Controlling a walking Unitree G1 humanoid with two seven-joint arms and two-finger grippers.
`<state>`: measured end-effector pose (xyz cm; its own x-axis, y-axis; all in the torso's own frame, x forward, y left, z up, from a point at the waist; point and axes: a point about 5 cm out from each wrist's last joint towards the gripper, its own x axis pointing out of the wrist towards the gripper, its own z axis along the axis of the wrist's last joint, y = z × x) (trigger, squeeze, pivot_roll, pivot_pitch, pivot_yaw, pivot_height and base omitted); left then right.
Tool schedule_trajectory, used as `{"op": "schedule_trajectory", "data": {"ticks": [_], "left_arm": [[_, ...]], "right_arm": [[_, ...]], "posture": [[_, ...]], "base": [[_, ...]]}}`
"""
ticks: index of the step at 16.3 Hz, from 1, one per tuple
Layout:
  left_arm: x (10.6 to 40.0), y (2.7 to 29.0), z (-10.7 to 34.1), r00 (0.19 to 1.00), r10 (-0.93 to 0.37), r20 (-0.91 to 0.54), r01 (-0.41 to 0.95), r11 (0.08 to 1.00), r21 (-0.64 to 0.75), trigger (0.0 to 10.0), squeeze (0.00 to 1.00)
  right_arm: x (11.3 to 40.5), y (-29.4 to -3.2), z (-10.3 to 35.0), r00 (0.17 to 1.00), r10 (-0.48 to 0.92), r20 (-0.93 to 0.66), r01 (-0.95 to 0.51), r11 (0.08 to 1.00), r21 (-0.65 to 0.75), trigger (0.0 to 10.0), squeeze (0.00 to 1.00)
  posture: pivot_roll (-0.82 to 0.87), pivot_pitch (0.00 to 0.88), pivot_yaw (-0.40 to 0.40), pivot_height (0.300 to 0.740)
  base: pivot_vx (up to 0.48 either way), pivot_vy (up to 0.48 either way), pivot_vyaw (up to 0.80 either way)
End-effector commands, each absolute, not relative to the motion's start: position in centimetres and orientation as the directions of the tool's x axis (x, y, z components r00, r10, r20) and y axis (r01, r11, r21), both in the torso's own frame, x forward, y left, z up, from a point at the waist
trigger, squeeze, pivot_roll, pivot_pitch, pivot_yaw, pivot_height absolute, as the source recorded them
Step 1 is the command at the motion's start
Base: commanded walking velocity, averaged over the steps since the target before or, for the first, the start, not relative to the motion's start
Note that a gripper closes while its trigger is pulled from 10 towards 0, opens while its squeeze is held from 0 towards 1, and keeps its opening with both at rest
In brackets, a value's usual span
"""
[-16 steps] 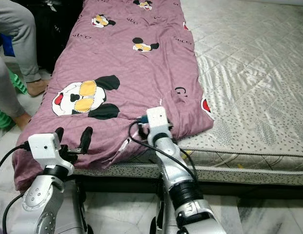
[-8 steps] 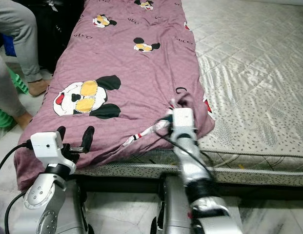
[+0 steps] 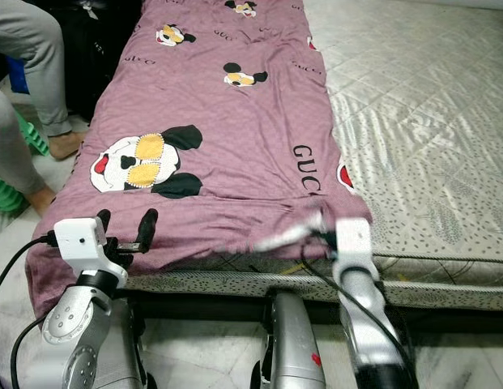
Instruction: Clean up the room
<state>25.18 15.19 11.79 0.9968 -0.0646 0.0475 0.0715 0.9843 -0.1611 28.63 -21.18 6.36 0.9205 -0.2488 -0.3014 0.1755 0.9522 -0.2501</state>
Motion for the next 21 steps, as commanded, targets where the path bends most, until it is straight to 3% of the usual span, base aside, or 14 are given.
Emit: {"op": "schedule_trajectory", "data": {"ticks": [1,6,10,15,21], "left_arm": [[25.3,15.2,11.7,0.997,-0.065,0.041,0.07,0.985,-0.156,10.0,0.0],[25.2,15.3,11.7,0.997,-0.061,0.044,0.066,0.987,-0.149,10.0,0.0],[25.2,15.4,11.7,0.998,-0.056,0.043,0.062,0.987,-0.147,10.0,0.0],[25.4,15.3,11.6,0.997,-0.062,0.042,0.068,0.986,-0.15,10.0,0.0],[25.5,15.1,11.5,0.997,-0.071,0.035,0.075,0.986,-0.152,10.0,0.0]], "right_arm": [[28.5,-22.7,6.7,0.907,-0.297,-0.299,0.234,0.945,-0.227,0.0,0.0],[29.1,-21.6,7.7,0.929,-0.241,-0.282,0.191,0.962,-0.194,0.0,0.0],[28.0,-23.7,7.4,0.905,-0.296,-0.304,0.215,0.938,-0.273,0.0,0.0],[25.0,-26.4,7.2,0.879,-0.344,-0.331,0.226,0.91,-0.347,0.0,0.0],[19.9,-28.2,5.2,0.822,-0.332,-0.463,0.115,0.893,-0.435,0.0,0.0]], "posture": [[0.02,0.139,-0.058,0.501],[0.02,0.142,-0.06,0.501],[0.02,0.146,-0.061,0.501],[0.0,0.149,-0.06,0.501],[-0.02,0.15,-0.06,0.501]], "base": [[0.0,0.0,0.0],[0.0,0.0,0.0],[0.0,0.0,0.0],[0.0,0.0,0.0],[0.0,0.0,0.0]]}}
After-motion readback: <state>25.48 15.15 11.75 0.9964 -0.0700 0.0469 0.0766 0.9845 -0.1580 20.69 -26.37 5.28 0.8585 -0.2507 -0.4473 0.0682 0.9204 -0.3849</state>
